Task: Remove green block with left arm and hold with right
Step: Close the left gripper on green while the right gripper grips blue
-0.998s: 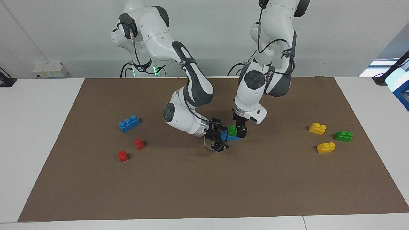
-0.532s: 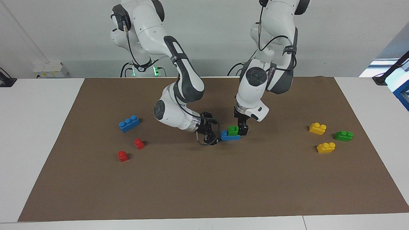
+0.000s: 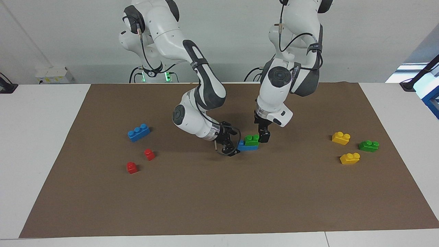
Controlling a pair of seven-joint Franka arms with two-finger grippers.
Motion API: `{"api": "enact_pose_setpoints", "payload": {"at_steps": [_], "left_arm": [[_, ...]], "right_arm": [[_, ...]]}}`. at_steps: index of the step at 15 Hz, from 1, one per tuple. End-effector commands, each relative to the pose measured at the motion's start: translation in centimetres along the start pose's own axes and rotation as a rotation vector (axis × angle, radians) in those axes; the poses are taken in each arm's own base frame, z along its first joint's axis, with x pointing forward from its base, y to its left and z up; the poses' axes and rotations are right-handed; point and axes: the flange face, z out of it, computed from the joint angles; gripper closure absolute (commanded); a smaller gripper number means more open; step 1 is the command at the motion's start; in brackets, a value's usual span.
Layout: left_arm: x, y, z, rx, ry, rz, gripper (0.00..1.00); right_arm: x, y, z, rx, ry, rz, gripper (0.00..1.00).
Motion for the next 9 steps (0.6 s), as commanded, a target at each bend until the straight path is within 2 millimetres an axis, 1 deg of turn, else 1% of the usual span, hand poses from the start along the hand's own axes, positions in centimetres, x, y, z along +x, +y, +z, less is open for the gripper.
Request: {"api": "enact_pose_setpoints", "payload": {"at_steps": [1, 4, 9], "left_arm": [[0.8, -0.6, -0.8, 0.012, -0.005, 0.015, 0.00], [1.0, -0.5, -0.8, 0.012, -0.005, 0.010, 0.00], [1.1, -0.5, -0.9, 0.011, -0.007, 0.011, 0.00]], "right_arm": [[0.1, 0.3, 1.0, 0.028, -0.005, -0.002, 0.00], [0.1, 0.4, 2.0, 0.054, -0.011, 0.003, 0.00], [0.4, 0.3, 2.4, 0.068, -0.002, 0.006, 0.00]]}}
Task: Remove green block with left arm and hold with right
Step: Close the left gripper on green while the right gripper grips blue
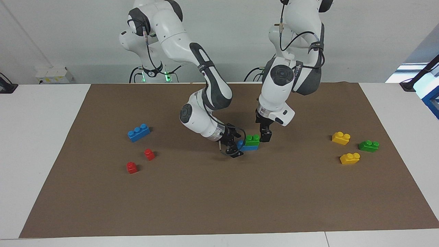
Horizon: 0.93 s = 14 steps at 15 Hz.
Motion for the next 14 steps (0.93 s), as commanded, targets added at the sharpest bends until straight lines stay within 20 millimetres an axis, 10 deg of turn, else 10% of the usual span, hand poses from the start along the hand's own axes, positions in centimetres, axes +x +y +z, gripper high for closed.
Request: {"api": "enact_pose_setpoints", "payload": {"at_steps": [1, 10, 14], "left_arm": [[0.53, -0.63, -0.39, 0.016, -0.006, 0.010, 0.00], [0.53, -0.65, -0.23, 0.016, -0.009, 0.008, 0.00], [0.62, -0.86, 0.08, 0.000, -0.015, -0.006, 0.00]], "right_arm": [[0.28, 0.08, 0.58, 0.019, -0.009, -0.010, 0.06], [0.58, -0.18, 0.40, 0.030, -0.007, 0.000, 0.90], [0.59, -0.27, 0.31, 0.032, -0.008, -0.002, 1.00]]}}
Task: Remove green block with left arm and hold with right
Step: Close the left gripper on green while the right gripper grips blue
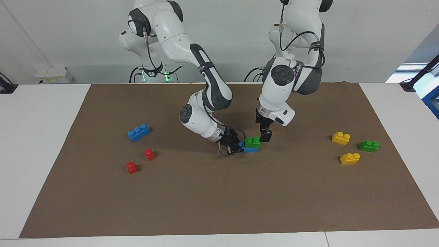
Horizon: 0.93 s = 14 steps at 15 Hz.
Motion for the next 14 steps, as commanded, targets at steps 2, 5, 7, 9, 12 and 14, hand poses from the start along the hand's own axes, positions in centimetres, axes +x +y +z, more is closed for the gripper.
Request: {"api": "enact_pose_setpoints", "payload": {"at_steps": [2, 5, 7, 9, 12, 14], "left_arm": [[0.4, -1.3, 0.7, -0.030, -0.022, -0.012, 0.00], [0.3, -1.4, 1.1, -0.061, -0.037, -0.030, 0.00], [0.3, -1.3, 1.4, -0.078, -0.046, -0.053, 0.00], [0.3, -1.7, 2.4, -0.082, -0.048, -0.051, 0.00], [-0.1, -2.0, 2.8, -0.090, -0.052, -0.045, 0.00], [-0.4, -1.9, 3.2, -0.094, -0.055, -0.047, 0.00]], "right_arm": [[0.4, -0.1, 0.2, 0.022, -0.013, -0.004, 1.00], [0.4, -0.3, 0.0, 0.025, -0.013, -0.005, 1.00], [0.5, -0.3, 0.0, 0.025, -0.012, -0.003, 1.00], [0.5, -0.3, 0.0, 0.026, -0.013, -0.003, 1.00], [0.6, -0.5, -0.1, 0.028, -0.012, -0.002, 1.00], [0.6, -0.6, -0.3, 0.032, -0.015, 0.002, 1.00]]}}
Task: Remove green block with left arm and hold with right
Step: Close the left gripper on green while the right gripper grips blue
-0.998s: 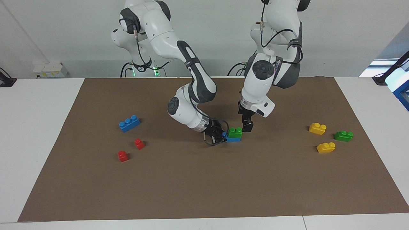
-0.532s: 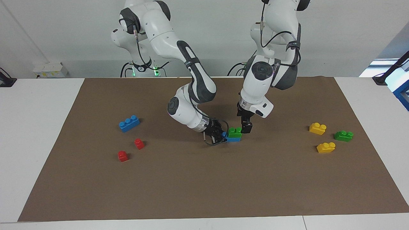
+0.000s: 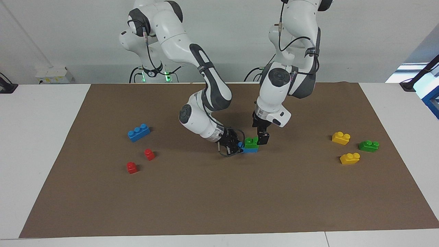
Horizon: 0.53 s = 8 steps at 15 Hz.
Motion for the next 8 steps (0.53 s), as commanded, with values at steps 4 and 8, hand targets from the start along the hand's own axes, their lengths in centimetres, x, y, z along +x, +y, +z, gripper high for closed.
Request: {"api": "enact_pose_setpoints", "payload": {"at_steps": [4, 8], "left_arm": [[-0.6, -0.8, 0.7, -0.032, -0.024, -0.034, 0.00], [-1.3, -0.6, 1.8, -0.036, -0.022, -0.040, 0.00]], "right_arm": [[0.6, -0.5, -0.1, 0.029, -0.014, -0.001, 1.00], [1.0, -1.3, -0.2, 0.039, -0.015, 0.001, 1.00]]}}
